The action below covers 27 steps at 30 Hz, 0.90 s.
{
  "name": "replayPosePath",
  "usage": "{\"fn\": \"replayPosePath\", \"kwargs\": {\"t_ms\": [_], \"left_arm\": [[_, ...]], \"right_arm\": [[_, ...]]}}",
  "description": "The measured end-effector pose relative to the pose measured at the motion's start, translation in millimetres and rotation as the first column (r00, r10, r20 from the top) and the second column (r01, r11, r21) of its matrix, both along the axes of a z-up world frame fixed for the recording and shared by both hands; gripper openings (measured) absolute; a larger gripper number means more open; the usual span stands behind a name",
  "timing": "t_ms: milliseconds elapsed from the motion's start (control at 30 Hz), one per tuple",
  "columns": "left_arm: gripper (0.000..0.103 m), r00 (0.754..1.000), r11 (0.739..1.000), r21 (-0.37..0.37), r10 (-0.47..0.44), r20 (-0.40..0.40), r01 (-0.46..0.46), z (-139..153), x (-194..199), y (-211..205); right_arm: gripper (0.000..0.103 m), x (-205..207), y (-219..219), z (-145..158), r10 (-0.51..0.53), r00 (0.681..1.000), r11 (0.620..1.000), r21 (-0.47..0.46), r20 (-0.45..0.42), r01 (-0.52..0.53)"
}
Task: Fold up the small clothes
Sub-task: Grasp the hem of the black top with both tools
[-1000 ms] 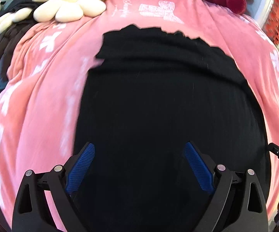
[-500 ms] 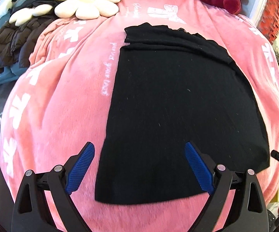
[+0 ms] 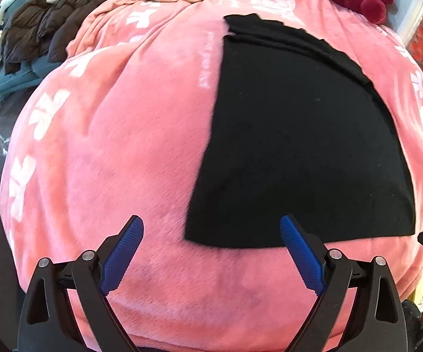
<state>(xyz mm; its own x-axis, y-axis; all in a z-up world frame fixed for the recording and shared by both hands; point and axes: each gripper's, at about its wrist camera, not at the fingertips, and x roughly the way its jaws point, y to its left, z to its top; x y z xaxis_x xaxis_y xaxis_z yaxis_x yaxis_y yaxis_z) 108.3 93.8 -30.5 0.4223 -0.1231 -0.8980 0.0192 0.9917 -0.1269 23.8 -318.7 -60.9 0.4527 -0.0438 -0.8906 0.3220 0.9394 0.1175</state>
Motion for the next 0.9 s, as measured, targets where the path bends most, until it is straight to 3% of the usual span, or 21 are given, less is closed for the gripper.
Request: {"fn": "replayPosePath", "kwargs": {"t_ms": [233,433,500,533,567,633,667,700,733,800,900], "left_arm": [[0.092,0.996,0.993,-0.089,0.069,-0.054,-0.073,-14.3,11.3,18.2],[0.092,0.992,0.995,-0.088,0.04,-0.12,-0.051,-33.3,31.4,6.1],[0.09,0.994,0.998,-0.061,0.029,-0.109,-0.036,-34.5,33.8,-1.5],[0.085,0.994,0.998,-0.055,0.019,-0.104,-0.025,-33.6,34.0,-4.7],[0.081,0.995,0.999,-0.05,0.003,-0.099,-0.008,-32.0,33.8,-8.1],[0.063,0.995,0.998,-0.053,-0.032,-0.095,0.027,-28.1,33.5,-13.5],[0.058,0.994,0.998,-0.054,-0.049,-0.096,0.044,-26.6,32.8,-15.9],[0.045,0.993,0.996,-0.06,-0.069,-0.099,0.063,-24.0,32.7,-18.0],[0.031,0.991,0.995,-0.07,-0.082,-0.105,0.075,-22.3,32.9,-19.6],[0.011,0.987,0.992,-0.099,-0.096,-0.127,0.084,-18.6,33.9,-21.1],[0.007,0.983,0.988,-0.134,-0.1,-0.152,0.08,-12.2,33.9,-20.3]], "right_arm": [[0.07,13.7,-18.9,-6.2,-0.043,0.999,0.999,0.028,0.006,0.043],[0.071,37.5,-21.8,-24.9,-0.039,0.999,0.996,0.08,-0.027,0.041],[0.07,41.6,-17.0,-29.1,-0.033,0.999,0.996,0.079,-0.029,0.036],[0.068,42.5,-14.8,-29.2,-0.032,0.999,0.997,0.075,-0.028,0.034],[0.059,43.0,-12.3,-28.3,-0.024,1.0,0.997,0.08,-0.018,0.025],[0.042,44.4,-6.7,-24.9,-0.004,1.0,0.996,0.087,-0.007,0.004],[0.025,45.3,-4.8,-23.4,0.009,1.0,0.995,0.096,-0.005,-0.009],[0.011,46.2,-1.6,-20.9,0.02,1.0,0.995,0.1,-0.004,-0.02],[0.005,47.2,-0.3,-19.2,0.027,1.0,0.995,0.101,-0.003,-0.026],[0.005,47.0,3.3,-12.9,0.031,0.999,0.994,0.101,0.009,-0.032],[0.005,42.7,4.0,-2.8,0.028,0.999,0.994,0.108,0.032,-0.032]]}}
